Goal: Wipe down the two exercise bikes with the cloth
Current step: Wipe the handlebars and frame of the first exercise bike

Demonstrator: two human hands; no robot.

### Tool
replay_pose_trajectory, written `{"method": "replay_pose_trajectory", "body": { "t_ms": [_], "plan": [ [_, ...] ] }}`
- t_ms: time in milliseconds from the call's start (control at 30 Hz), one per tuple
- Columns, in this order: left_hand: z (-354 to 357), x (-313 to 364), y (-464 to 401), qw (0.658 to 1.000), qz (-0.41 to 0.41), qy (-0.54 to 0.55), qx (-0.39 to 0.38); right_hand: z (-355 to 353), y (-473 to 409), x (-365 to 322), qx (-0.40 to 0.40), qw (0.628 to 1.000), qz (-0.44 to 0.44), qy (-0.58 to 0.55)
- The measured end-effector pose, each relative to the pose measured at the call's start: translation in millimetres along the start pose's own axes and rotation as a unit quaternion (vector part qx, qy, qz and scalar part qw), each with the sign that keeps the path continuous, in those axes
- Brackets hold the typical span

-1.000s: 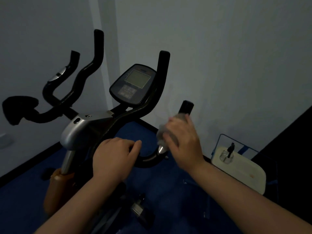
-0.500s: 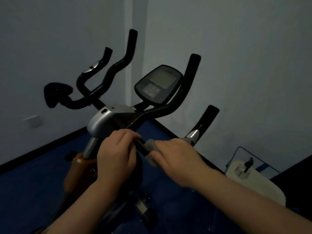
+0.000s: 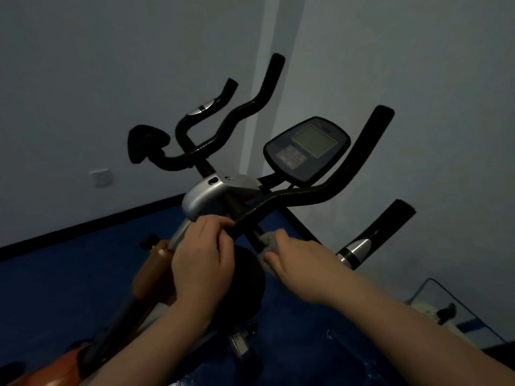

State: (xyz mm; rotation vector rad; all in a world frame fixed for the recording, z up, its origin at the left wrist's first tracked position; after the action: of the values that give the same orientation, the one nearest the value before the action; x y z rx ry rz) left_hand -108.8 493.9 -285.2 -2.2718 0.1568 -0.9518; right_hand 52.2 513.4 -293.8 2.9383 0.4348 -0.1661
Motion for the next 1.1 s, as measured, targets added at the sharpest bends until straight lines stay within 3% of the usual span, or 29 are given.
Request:
{"method": "replay_pose_trajectory", "body": {
  "t_ms": [167, 333, 500, 633, 833, 1000, 1100],
  "plan": [
    [-1.4, 0.6, 1.3, 1.000, 0.003, -0.004, 0.012, -11.9, -26.4, -17.6, 0.035, 0.998, 0.022, -0.046],
    [-2.3, 0.1, 2.1, 1.000, -0.003, -0.009, 0.017, -0.7, 11.5, -4.6, 0.095, 0.994, 0.013, 0.057],
    [-3.7, -0.2, 4.4, 0.999, -0.022, 0.024, 0.024, -6.1, -26.6, -9.8, 0.042, 0.988, 0.069, -0.128],
    [-3.7, -9.8, 9.9, 0.995, -0.068, 0.067, 0.019, -13.3, -10.3, 3.4, 0.072, 0.992, 0.040, -0.098],
    [1.2, -24.0, 19.4, 0.979, -0.127, 0.156, 0.019, -70.7, -13.0, -16.1, 0.155, 0.970, -0.116, -0.144],
    [4.3, -37.2, 27.1, 0.965, -0.192, 0.177, 0.033, -52.8, -40.6, -70.8, 0.122, 0.962, -0.244, 0.008],
    [9.1, -42.1, 29.4, 0.960, -0.205, 0.187, 0.020, -47.9, -42.1, -67.9, 0.099, 0.949, -0.295, 0.045]
  ]
}}
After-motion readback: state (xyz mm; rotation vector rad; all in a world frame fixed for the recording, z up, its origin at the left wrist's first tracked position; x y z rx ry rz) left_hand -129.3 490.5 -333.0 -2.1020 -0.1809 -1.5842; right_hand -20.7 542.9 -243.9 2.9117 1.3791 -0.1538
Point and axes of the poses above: each hand's wrist, its own y-axis away from the middle knuckle, its own z-axis out of the palm, x = y × z, the point moved 7 cm from there along -y, towards the middle knuckle, and after that the axes turned 9 degrees about z, right-handed, at the moved point
